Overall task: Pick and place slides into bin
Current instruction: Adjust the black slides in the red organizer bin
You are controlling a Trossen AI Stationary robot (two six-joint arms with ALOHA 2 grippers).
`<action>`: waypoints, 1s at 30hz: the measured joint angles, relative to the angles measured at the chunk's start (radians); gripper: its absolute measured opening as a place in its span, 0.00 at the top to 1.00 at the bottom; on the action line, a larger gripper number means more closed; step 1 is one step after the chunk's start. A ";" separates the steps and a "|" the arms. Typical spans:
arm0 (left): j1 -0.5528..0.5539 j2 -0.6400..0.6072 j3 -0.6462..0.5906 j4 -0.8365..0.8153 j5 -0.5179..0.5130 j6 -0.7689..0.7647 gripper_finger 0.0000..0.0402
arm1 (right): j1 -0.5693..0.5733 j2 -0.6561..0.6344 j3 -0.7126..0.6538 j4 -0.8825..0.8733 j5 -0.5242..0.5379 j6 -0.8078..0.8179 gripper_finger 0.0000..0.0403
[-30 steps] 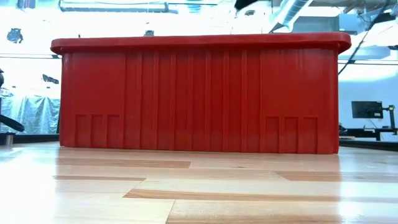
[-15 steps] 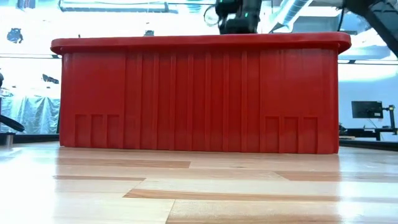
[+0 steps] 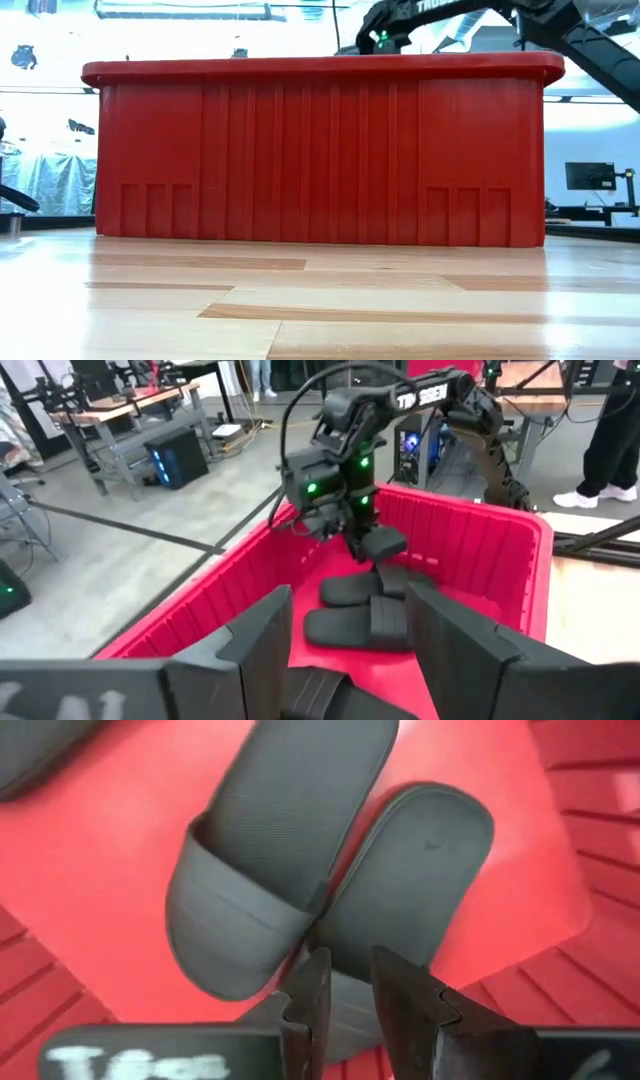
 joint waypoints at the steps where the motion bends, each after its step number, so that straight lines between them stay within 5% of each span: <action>1: 0.000 0.000 0.000 -0.001 0.000 0.000 0.53 | 0.000 0.013 0.000 0.000 0.001 0.008 0.83; 12: 0.000 -0.002 0.000 0.020 -0.033 0.004 0.53 | 0.027 0.127 -0.002 0.000 0.053 0.054 0.83; 30: 0.000 -0.002 0.000 0.021 -0.035 0.010 0.53 | 0.134 0.127 -0.062 0.000 0.081 -0.040 0.83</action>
